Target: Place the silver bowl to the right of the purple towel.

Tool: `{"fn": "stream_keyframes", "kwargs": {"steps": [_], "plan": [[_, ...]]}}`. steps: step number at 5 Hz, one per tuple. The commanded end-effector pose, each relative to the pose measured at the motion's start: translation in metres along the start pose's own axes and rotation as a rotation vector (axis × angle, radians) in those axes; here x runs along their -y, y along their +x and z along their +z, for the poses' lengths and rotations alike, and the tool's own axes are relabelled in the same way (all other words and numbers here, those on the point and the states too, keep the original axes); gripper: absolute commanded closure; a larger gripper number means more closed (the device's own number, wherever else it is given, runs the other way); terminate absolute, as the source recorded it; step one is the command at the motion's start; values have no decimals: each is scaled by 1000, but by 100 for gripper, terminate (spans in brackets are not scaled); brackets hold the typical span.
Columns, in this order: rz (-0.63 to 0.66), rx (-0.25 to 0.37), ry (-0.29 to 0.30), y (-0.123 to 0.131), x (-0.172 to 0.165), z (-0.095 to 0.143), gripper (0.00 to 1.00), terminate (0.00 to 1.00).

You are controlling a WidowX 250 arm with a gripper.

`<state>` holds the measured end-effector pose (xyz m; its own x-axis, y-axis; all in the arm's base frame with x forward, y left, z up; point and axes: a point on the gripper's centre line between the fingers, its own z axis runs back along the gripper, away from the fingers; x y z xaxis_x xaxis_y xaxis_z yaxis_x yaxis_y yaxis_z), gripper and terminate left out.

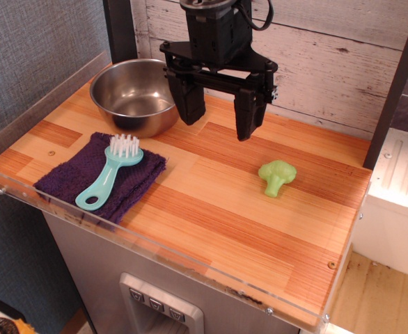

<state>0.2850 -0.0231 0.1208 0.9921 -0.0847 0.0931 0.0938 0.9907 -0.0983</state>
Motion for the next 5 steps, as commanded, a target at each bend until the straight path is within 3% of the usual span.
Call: {"fn": "stream_keyframes", "kwargs": {"steps": [1,2,4,5], "plan": [[0,0,0,0,0,0,0,0],[34,-1,28,18,-25,2,0,0],[129,57,75,42,-82,16,0,0],[85,50,121,59,-89,-10,0,0]]}}
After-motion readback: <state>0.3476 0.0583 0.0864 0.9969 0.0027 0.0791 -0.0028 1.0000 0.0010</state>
